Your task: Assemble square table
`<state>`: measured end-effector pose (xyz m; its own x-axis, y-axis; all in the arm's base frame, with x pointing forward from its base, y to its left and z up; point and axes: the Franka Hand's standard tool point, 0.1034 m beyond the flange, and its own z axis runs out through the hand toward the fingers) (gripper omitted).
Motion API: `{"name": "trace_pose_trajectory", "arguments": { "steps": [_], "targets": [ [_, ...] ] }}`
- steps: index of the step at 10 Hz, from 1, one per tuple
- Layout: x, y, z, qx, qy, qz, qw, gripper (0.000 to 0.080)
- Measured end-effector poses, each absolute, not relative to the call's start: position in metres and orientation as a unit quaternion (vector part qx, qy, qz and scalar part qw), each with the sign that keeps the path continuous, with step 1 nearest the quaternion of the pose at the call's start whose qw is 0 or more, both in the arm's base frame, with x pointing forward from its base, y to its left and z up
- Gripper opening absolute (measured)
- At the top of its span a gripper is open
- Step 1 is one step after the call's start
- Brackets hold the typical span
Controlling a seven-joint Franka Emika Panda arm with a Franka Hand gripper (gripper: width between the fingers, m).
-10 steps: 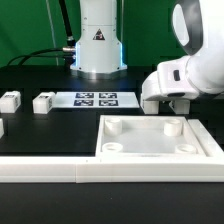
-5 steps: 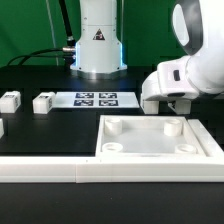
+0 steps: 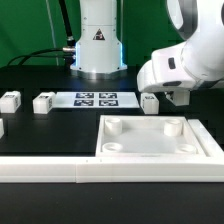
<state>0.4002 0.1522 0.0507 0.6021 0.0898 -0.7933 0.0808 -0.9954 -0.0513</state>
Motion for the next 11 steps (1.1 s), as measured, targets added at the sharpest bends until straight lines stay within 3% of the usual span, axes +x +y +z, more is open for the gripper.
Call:
{"name": "trace_pose_trajectory", "arguments": {
  "steps": [1,4,6,9,11],
  "targets": [
    [0.404,0.148,0.059,-0.894,-0.047,0.445,0.008,0.0288],
    [0.405,0.15,0.053,-0.899,-0.047,0.435,0.009,0.0288],
    [0.422,0.151,0.052,-0.919,-0.049,0.39,0.018,0.0288],
    [0.457,0.147,0.085,-0.945,-0.043,0.323,0.026,0.0288],
    [0.478,0.144,0.097,-0.961,-0.04,0.273,0.033,0.0289]
  ]
}}
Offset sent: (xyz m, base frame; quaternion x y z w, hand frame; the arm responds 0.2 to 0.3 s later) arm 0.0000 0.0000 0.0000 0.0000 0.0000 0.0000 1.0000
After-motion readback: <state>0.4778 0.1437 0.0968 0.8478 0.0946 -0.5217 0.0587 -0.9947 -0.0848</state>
